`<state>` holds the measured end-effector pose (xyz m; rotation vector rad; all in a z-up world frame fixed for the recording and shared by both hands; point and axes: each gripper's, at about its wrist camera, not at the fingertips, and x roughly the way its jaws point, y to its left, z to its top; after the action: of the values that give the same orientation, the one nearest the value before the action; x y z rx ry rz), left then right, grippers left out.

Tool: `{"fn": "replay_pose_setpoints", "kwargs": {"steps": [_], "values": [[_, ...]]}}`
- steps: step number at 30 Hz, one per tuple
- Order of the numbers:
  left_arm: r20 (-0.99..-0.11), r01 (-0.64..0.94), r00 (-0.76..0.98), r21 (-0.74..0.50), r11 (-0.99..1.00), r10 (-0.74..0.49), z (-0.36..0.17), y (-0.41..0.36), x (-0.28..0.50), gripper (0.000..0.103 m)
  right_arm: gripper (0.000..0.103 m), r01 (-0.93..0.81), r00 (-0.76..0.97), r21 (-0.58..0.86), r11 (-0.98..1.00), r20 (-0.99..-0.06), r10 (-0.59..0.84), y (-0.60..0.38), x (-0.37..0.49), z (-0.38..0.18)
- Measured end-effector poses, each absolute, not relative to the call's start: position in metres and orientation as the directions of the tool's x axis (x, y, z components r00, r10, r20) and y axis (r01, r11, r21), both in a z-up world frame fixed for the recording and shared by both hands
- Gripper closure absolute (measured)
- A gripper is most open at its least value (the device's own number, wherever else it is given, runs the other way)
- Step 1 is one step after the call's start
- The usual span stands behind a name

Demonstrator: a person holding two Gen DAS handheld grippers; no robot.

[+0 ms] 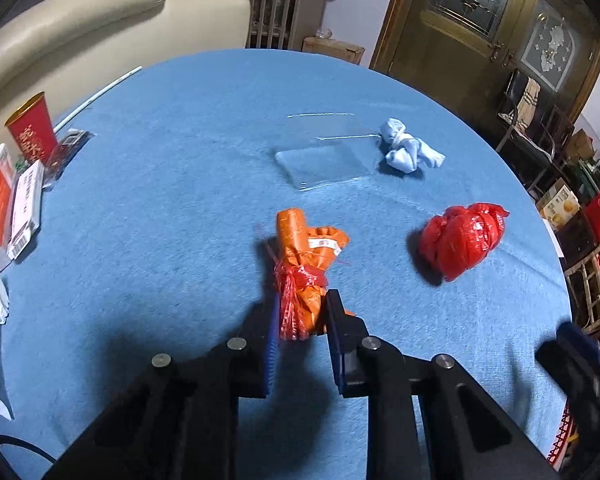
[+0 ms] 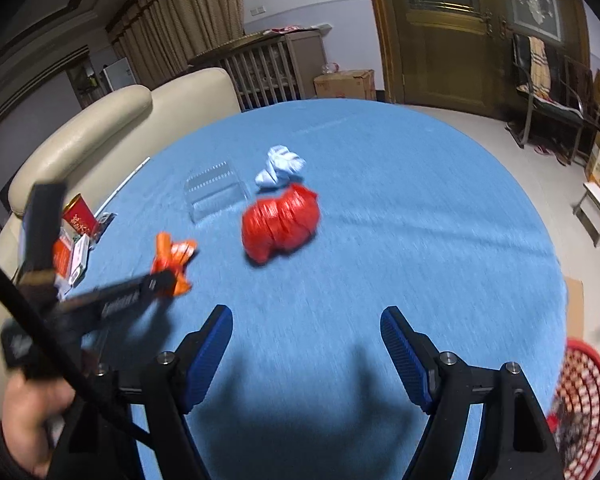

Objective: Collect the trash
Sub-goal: 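Grasp the orange bag with the left tool while the right tool grasps the red plastic bag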

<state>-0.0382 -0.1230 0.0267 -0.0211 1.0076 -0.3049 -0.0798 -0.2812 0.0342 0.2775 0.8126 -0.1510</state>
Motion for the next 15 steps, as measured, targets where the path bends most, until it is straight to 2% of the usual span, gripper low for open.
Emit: {"fn": "replay_pose_setpoints", "kwargs": {"steps": [15], "values": [[-0.813,0.255,0.498,-0.195,0.947,-0.301,0.023,-0.098,-0.028,0.082,0.024,0.253,0.671,0.209,0.944,-0.741,-0.016,-0.287,-0.002,0.028]]}}
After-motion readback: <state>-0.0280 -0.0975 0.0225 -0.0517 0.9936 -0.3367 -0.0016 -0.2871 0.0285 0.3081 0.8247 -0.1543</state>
